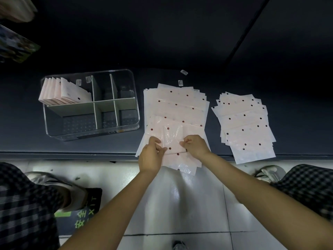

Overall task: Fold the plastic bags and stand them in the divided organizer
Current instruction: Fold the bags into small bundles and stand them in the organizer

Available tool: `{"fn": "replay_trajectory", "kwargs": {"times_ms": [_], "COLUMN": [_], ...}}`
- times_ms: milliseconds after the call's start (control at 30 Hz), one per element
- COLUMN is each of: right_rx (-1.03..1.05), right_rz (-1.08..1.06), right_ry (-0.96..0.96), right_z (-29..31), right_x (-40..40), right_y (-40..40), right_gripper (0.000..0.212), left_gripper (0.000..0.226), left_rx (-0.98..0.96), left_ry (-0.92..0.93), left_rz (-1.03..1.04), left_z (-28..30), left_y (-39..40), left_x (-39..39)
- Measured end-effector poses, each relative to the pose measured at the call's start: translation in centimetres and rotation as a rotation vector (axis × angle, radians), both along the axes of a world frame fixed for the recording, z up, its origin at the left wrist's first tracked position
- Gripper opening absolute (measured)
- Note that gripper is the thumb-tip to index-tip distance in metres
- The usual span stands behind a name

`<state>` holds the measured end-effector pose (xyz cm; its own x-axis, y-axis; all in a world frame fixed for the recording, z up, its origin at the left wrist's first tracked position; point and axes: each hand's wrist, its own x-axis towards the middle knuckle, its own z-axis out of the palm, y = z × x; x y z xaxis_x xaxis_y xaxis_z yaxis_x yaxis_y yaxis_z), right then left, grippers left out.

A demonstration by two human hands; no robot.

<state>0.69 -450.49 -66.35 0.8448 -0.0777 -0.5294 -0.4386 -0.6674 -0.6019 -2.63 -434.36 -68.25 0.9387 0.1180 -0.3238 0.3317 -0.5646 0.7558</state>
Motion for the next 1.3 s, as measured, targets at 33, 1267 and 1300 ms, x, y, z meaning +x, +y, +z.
{"fn": "replay_trajectory", "kwargs": {"times_ms": [33,1267,1300], "right_rx": [-0.002,-0.418,-0.435], "right_rz": [-0.006,0.826,0.842], "right_ry": [0.012,-0.676,-0.727], "right_z": [0.0,-1.0,-1.0], "right_x": [0.2,-1.7,-1.9], "right_y": [0.1,-2.7,-2.7], "right_gripper": [0.024,0.038,0.033], "left_gripper": [0.027,0.063,0.064], "left_rx": [0.066,0.46,0.444], "left_ry": [-0.053,-0.228,-0.236], "left_rz": [-0.008,-0.872,-0.849], "left_z": [0.2,-1.2,-1.2], "left_y": [0.0,3.0,3.0], "left_x": [-0.2,1.4,1.5]}}
